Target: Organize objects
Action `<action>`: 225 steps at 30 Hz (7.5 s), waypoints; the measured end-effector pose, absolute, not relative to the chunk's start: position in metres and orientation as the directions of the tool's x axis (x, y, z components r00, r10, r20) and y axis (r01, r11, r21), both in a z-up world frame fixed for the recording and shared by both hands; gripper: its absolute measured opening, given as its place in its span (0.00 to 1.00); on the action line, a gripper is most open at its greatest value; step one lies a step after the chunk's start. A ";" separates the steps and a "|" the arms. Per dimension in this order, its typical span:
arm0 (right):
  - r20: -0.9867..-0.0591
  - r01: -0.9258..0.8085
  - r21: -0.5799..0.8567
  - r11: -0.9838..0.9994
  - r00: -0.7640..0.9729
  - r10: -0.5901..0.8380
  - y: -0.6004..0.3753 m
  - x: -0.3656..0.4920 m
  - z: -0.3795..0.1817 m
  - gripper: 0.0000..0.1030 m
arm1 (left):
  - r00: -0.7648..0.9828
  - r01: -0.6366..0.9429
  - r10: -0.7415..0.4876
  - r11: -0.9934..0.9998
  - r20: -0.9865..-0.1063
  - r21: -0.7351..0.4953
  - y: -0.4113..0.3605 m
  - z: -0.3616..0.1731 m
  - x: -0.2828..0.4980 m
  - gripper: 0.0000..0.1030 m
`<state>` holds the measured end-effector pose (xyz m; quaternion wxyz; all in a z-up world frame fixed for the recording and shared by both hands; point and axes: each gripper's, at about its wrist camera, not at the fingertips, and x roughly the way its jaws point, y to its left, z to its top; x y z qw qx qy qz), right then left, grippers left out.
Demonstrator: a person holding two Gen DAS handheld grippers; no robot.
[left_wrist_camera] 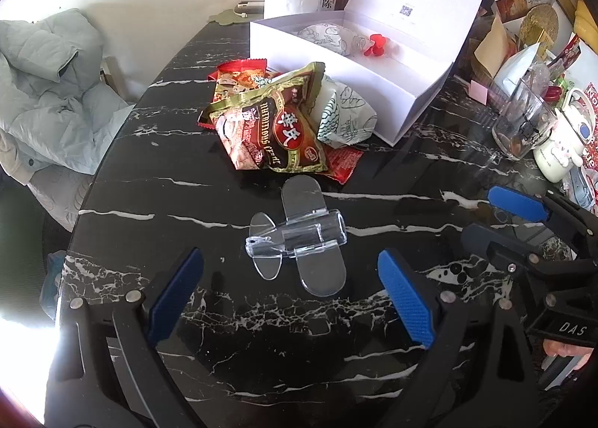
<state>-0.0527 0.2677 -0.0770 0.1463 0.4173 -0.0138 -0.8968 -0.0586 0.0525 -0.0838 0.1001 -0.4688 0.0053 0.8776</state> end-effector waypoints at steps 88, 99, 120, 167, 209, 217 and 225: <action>-0.754 0.410 0.108 -0.906 -0.560 -0.343 0.232 -0.013 -0.093 0.40 | -0.518 -0.243 0.224 -0.964 -0.826 -0.109 0.038 -0.092 -0.032 0.58; -0.733 0.402 0.159 -0.902 -0.564 -0.380 0.235 -0.018 -0.097 0.30 | -0.521 -0.241 0.213 -0.966 -0.826 -0.097 0.034 -0.092 -0.033 0.58; -0.677 0.405 0.079 -0.911 -0.649 -0.347 0.242 -0.003 -0.035 0.29 | -0.615 -0.304 0.219 -0.952 -0.757 -0.029 0.054 -0.028 -0.023 0.58; -0.633 0.297 0.038 -0.954 -0.731 -0.253 0.313 -0.165 0.015 0.29 | -0.630 -0.435 0.321 -0.900 -0.708 -0.021 0.137 0.009 -0.195 0.58; -0.742 0.169 0.006 -0.986 -0.660 -0.118 0.350 -0.296 -0.027 0.29 | -0.501 -0.519 0.314 -0.855 -0.807 -0.010 0.190 -0.040 -0.340 0.58; -0.782 0.163 0.029 -0.986 -0.611 -0.124 0.355 -0.292 -0.046 0.29 | -0.460 -0.521 0.276 -0.854 -0.844 0.005 0.193 -0.054 -0.342 0.58; -0.801 0.150 0.048 -0.988 -0.585 -0.127 0.362 -0.296 -0.053 0.30 | -0.458 -0.527 0.238 -0.848 -0.857 0.046 0.199 -0.058 -0.336 0.58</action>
